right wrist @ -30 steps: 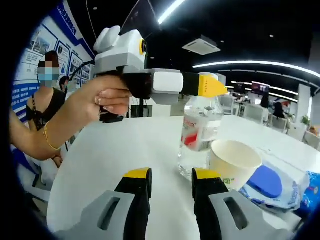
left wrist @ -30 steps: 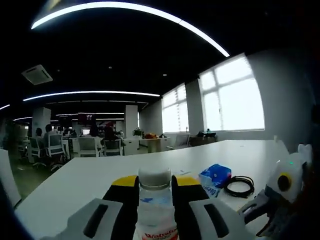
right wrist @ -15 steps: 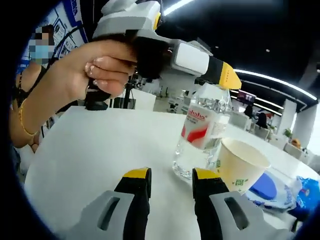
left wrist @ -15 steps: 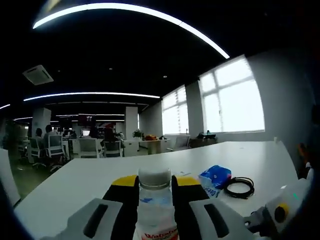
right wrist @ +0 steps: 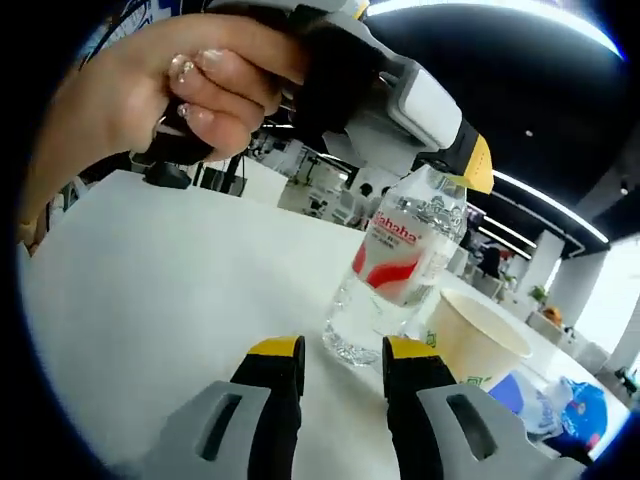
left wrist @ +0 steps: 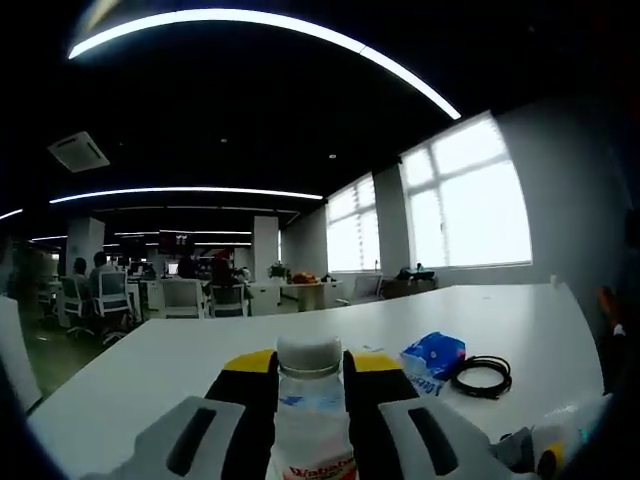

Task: Arrange the tabletop items into an orderly group along one side of the table until the central work area is clear of visible clutter.

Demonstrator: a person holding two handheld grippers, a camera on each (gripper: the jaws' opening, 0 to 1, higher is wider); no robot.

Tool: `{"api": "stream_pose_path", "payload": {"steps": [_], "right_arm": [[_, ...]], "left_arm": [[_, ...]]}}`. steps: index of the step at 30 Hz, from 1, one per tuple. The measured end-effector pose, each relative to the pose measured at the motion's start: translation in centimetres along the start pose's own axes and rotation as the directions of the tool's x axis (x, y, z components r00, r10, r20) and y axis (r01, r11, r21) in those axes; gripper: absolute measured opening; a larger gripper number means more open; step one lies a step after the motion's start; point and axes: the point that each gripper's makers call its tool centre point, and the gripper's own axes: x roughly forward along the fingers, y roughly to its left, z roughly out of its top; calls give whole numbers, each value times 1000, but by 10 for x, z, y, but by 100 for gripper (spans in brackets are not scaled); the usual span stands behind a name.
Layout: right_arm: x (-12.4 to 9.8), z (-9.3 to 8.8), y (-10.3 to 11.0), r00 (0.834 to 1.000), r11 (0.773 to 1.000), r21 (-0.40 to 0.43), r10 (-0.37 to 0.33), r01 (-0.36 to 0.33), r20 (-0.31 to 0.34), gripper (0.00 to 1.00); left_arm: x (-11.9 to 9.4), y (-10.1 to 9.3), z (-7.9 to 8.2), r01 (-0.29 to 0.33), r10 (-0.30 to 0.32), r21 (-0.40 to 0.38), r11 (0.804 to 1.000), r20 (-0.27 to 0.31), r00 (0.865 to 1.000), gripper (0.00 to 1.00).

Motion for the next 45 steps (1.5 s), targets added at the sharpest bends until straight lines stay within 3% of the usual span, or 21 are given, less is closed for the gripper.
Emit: {"api": "stream_pose_path", "payload": {"steps": [10, 19, 29, 38, 45], "right_arm": [[21, 4, -12, 1000, 989, 147, -25, 25, -2, 36], [34, 0, -15, 1000, 974, 224, -12, 13, -3, 40], [38, 3, -9, 999, 978, 204, 38, -45, 38, 39], [40, 4, -7, 997, 972, 226, 51, -62, 56, 38], [43, 8, -4, 997, 978, 198, 53, -64, 59, 38]], "left_arm": [[0, -1, 0, 15, -15, -3, 1000, -1, 1000, 24], [0, -2, -1, 26, -26, -10, 1000, -1, 1000, 24], [-3, 5, -1, 23, -23, -10, 1000, 4, 1000, 23], [-3, 6, 0, 46, -46, -26, 999, 6, 999, 22], [-8, 9, 1, 43, -43, -22, 999, 4, 999, 22]]}}
